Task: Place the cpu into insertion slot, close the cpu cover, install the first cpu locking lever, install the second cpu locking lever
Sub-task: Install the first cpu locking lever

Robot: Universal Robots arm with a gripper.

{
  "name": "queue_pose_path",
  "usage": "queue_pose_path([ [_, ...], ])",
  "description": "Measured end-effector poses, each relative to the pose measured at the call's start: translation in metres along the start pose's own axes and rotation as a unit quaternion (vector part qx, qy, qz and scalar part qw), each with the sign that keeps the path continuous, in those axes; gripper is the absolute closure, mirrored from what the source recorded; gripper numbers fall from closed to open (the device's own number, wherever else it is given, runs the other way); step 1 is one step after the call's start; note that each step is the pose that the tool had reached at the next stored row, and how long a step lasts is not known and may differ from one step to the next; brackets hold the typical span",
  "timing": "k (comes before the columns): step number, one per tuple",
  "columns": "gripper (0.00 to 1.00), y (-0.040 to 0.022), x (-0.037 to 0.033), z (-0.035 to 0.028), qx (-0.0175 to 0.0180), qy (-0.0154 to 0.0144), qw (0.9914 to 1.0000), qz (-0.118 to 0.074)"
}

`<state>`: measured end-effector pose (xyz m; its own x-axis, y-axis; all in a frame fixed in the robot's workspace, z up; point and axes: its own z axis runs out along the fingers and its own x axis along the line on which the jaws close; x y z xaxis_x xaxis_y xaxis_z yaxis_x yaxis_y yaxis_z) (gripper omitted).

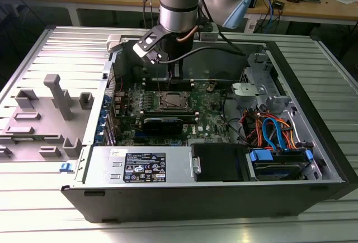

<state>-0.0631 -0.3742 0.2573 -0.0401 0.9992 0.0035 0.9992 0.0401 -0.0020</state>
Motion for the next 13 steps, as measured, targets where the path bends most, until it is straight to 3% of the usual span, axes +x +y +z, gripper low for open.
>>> queue_pose_path([
  [7,0.89,0.0000,0.0000,-0.0085,0.0000,0.0001,1.00000,0.000],
  [13,0.89,0.0000,0.0000,-0.0108,0.0001,0.0001,1.00000,0.000],
])
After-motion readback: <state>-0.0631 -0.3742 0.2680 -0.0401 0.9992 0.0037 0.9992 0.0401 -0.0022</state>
